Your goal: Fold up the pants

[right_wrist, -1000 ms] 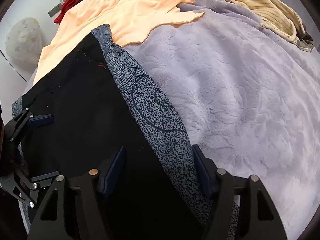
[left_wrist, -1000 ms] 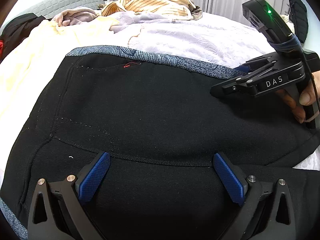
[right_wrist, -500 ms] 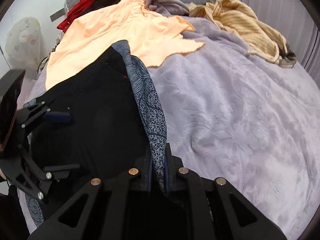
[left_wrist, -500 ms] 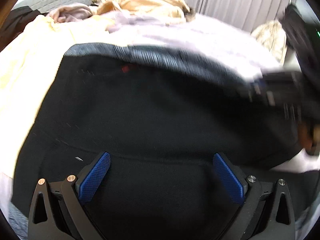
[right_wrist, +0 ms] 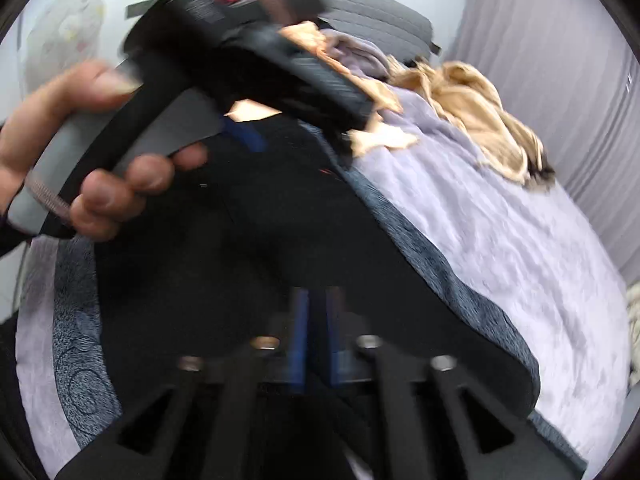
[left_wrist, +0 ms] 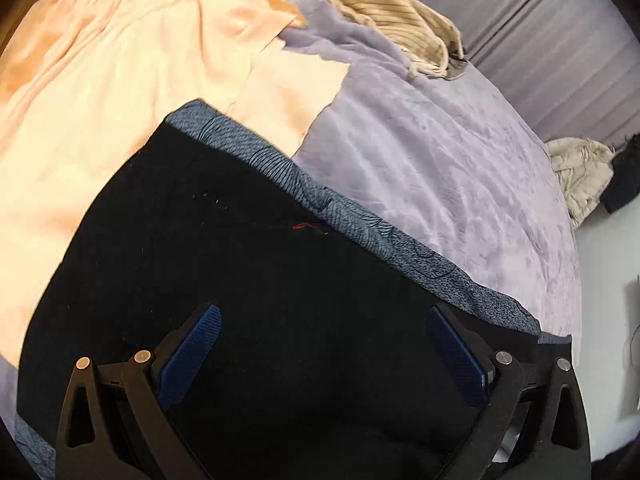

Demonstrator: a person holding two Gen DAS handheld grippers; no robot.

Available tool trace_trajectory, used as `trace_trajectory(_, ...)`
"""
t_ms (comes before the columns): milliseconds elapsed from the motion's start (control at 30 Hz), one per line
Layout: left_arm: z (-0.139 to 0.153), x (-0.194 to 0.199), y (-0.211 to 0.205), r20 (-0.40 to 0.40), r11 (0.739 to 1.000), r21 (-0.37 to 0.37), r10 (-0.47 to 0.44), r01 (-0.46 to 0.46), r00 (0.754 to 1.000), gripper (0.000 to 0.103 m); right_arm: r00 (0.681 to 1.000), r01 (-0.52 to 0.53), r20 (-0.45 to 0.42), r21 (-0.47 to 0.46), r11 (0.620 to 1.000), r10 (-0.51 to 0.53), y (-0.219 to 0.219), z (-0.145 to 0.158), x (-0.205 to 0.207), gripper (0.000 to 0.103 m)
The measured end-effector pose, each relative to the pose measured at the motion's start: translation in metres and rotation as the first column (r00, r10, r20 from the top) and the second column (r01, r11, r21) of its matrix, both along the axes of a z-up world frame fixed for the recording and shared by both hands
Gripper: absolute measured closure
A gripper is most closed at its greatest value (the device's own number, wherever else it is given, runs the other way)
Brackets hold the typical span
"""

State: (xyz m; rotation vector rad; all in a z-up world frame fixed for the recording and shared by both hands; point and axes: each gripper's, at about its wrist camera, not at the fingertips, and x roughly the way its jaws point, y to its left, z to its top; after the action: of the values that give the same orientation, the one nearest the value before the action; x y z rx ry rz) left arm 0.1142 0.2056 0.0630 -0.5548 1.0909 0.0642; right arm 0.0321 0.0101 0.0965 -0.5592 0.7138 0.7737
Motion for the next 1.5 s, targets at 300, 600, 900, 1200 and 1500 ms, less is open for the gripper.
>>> trace_trajectory(300, -0.011, 0.01, -0.014, -0.004, 0.997, 0.07, -0.031, 0.031, 1.0, 0.0, 0.983, -0.007, -0.183, -0.014, 1.0, 0.004, -0.018, -0.013, 0.148, 0.0)
trace_trajectory(600, -0.019, 0.023, 0.003, -0.001, 0.995, -0.095, 0.003, -0.003, 1.0, 0.0, 0.916, -0.192, -0.37, -0.068, 0.979, 0.154, 0.032, -0.047, 0.138, 0.094)
trace_trajectory(900, 0.016, 0.026, -0.011, -0.002, 0.988, -0.091, 0.127, -0.127, 0.992, 0.0, 0.989, -0.144, 0.01, -0.132, 0.981, 0.147, 0.037, -0.012, -0.002, 0.094)
trace_trajectory(1200, -0.02, 0.015, -0.016, -0.085, 0.99, -0.006, 0.138, -0.139, 0.987, 0.083, 0.997, -0.065, 0.043, -0.119, 0.991, 0.07, 0.034, -0.018, -0.014, 0.094)
trace_trajectory(1500, -0.018, -0.019, -0.014, -0.023, 0.992, 0.012, 0.125, -0.125, 0.992, 0.084, 0.999, -0.042, -0.009, -0.147, 0.988, 0.041, 0.015, -0.025, 0.023, 0.031)
